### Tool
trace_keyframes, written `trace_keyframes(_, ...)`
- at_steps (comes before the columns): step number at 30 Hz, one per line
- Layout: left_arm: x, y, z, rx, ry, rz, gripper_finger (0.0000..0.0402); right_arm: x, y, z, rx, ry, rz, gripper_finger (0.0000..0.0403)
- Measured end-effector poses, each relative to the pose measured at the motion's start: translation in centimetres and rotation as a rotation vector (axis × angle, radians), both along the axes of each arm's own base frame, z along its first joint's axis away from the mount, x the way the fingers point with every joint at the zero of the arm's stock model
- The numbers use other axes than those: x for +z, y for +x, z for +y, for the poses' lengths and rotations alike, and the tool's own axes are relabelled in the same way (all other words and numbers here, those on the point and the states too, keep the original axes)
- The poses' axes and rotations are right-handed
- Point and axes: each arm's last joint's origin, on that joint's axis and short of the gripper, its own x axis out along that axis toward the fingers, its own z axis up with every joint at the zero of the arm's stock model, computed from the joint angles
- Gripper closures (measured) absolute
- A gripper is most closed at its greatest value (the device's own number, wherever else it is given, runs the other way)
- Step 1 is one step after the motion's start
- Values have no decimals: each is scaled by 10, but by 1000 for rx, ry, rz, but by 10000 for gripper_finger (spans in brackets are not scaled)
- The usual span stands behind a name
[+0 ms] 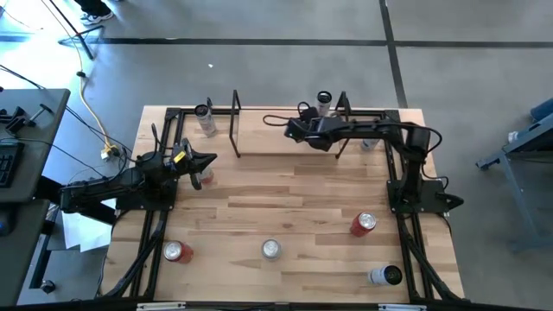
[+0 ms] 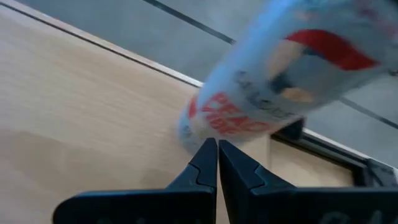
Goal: Place canned beverage on shelf
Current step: Put the bottom white and red soda can on the shelf
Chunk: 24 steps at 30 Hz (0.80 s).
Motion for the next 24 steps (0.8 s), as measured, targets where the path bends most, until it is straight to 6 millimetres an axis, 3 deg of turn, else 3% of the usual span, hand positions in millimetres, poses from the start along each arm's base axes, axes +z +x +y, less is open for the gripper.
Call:
trace_keyframes(9,0,0,0,0,0,0,399,28,3,20,177,17,-127,403)
trace_keyframes(18,0,0,0,0,0,0,399,-3,-6,7,137,-96,-315,403)
trace_keyframes(24,0,0,0,1,-7,-3,399,-12,-15,0,62,-134,-306,403)
